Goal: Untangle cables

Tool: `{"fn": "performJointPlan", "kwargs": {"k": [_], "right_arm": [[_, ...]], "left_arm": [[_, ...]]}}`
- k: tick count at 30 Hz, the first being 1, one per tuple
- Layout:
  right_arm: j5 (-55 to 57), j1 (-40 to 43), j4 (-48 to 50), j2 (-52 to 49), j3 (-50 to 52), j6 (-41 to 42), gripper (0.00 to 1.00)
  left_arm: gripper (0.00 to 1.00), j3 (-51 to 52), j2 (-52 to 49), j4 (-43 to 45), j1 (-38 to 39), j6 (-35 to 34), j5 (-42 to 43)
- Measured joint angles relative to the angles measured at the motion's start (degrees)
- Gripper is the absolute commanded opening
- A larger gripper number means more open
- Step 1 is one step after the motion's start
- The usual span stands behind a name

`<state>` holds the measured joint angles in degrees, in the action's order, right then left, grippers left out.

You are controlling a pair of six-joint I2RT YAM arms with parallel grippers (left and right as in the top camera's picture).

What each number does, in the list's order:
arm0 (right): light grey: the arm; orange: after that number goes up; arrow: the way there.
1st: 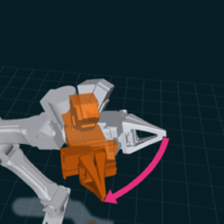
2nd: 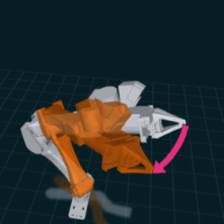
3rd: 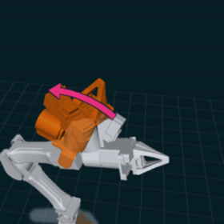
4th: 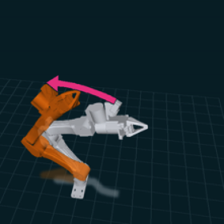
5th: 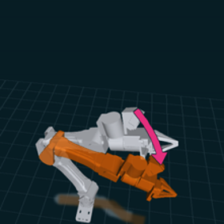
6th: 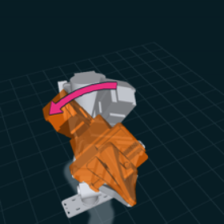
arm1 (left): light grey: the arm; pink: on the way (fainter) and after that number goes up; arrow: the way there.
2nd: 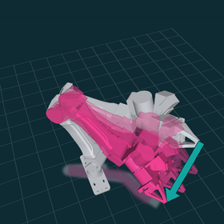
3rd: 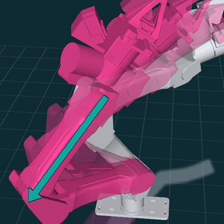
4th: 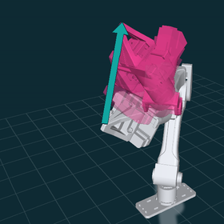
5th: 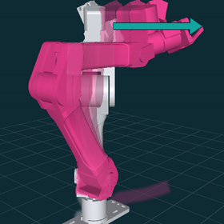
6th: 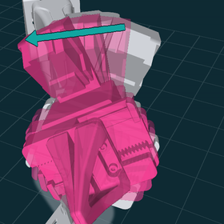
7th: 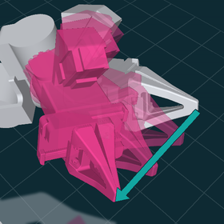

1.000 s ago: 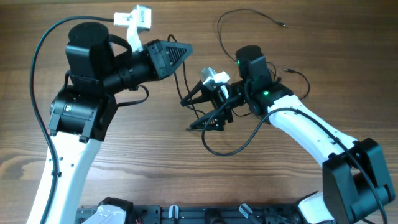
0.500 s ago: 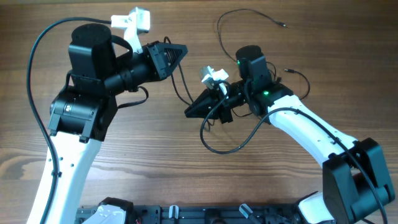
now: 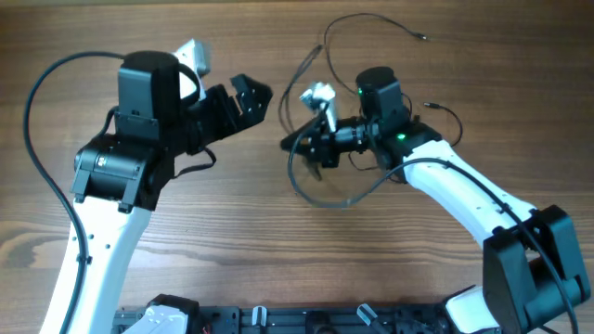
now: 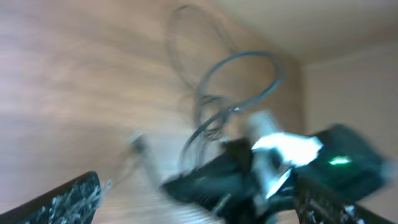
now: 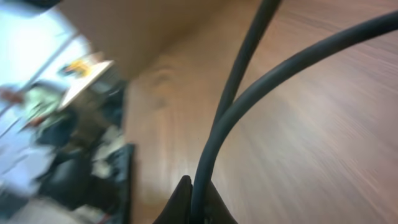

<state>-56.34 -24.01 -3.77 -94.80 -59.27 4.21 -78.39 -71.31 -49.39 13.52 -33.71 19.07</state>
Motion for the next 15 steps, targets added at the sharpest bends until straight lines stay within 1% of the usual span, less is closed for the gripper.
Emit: {"fn": "performJointPlan", "kwargs": {"k": [4,6,9,11,15], "right_arm": [[6.21,3.80,-6.86,1.81,0.02,2.95,0.04],[8.02,6.51,-12.07,5.18,0.00,3.76,0.05],[9.29,10.23,-15.65,11.30,-0.07,4.50,0.04],[9.68,13.09,-16.46,16.09,-0.22,5.05,0.04],[11.47,22.21,-16.39,27.06,-1.86,7.06,0.04]], "left_arm": [[1.00,0.02,0.00,-5.99,0.00,0.00,-5.86],[1.00,0.02,0.00,-7.26,0.00,0.00,-7.54],[1.00,0.02,0.00,-7.43,0.00,0.02,-8.79],[1.00,0.02,0.00,-7.50,0.00,0.02,-9.42],[1.00,0.02,0.00,-7.50,0.00,0.02,-9.90]]}}
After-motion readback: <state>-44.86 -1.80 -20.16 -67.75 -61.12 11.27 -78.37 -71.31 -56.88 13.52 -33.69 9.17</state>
